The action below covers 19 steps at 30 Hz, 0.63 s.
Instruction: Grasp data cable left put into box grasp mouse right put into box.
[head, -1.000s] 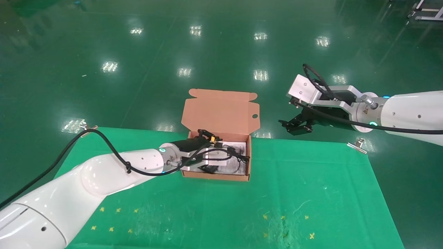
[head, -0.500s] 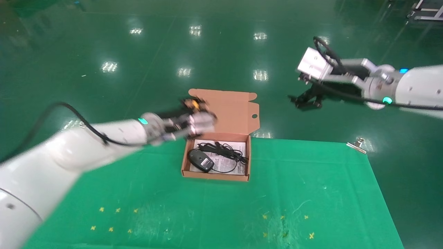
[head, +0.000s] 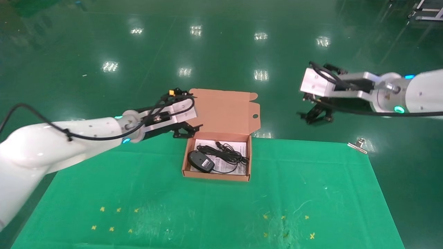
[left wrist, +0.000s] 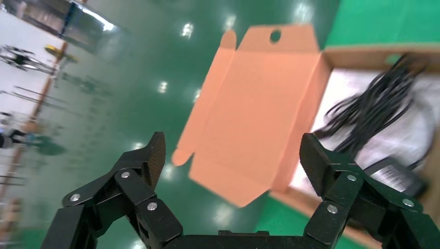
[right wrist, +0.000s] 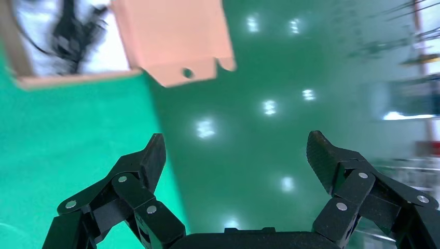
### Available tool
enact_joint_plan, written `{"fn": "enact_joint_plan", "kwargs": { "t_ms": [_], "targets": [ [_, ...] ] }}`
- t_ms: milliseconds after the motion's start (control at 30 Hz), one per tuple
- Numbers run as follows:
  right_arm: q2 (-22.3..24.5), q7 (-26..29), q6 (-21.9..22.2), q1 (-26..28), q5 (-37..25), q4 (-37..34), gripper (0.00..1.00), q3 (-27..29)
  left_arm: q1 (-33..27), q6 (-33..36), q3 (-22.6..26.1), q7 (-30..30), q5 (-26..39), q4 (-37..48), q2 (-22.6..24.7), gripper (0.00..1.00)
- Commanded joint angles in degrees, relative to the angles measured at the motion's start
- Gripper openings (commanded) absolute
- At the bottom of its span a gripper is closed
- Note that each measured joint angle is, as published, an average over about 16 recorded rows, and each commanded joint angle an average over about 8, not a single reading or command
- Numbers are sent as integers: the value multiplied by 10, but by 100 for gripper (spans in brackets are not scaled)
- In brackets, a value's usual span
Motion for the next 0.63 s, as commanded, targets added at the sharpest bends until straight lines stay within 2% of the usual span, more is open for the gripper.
{"fn": "enact_joint_plan", "kwargs": {
  "t_ms": [33, 533, 633],
  "targets": [
    [4, -8, -16, -16, 20, 2, 100, 20, 9, 21, -12, -10, -16, -13, -13, 100],
    [32, -68, -135, -140, 183, 18, 100, 175, 77, 174, -105, -81, -138, -106, -107, 100],
    [35, -74, -147, -153, 200, 19, 100, 190, 84, 190, -114, -88, -150, -115, -117, 100]
  ]
}}
